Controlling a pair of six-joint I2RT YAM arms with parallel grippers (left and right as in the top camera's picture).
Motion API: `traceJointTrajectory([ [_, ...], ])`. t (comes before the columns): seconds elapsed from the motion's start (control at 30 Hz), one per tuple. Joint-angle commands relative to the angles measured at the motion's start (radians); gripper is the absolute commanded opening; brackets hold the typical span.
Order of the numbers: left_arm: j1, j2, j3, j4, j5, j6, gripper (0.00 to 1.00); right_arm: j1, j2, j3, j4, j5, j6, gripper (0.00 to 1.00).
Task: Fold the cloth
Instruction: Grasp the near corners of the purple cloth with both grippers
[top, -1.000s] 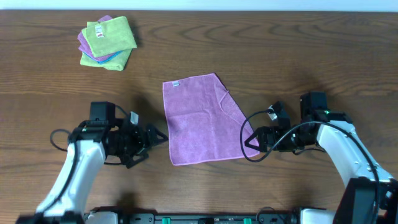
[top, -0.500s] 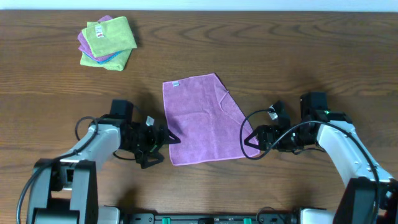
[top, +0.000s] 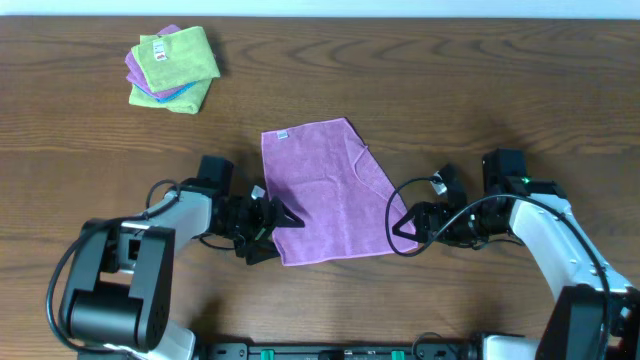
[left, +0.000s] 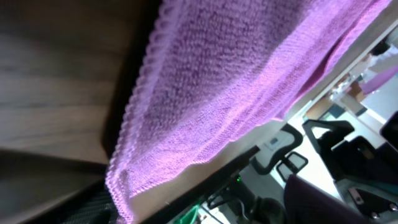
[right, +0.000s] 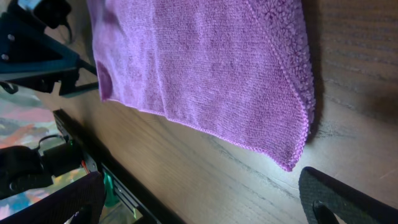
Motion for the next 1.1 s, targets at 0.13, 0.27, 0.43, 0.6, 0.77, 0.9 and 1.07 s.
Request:
traceJointTrajectory([
  [0.13,-0.071,0.100,-0.014,0.048,-0.107,0.018,0.40,-0.003,-0.018,-0.006,-0.001,-0.027,0.011,0.99],
  [0.27,-0.074,0.101,-0.014,0.053,-0.129,0.018,0.06,-0.003,-0.018,-0.006,0.000,-0.026,0.010,0.99],
  [0.43,-0.072,0.101,-0.014,0.053,-0.122,0.022,0.06,-0.001,-0.017,-0.014,0.021,-0.025,0.010,0.99],
  [0.6,-0.060,0.101,-0.013,0.052,-0.093,0.048,0.06,0.001,-0.017,-0.097,0.122,-0.026,0.011,0.99],
  [0.77,-0.044,0.101,-0.013,0.052,-0.058,0.072,0.06,0.001,-0.017,-0.172,0.205,-0.025,0.022,0.99],
  [0.9,-0.042,0.101,-0.013,0.052,-0.042,0.082,0.06,0.001,-0.017,-0.217,0.282,-0.021,0.072,0.99],
  [1.07,-0.042,0.101,-0.013,0.052,-0.024,0.082,0.06,0.001,-0.017,-0.270,0.382,0.017,0.113,0.99],
])
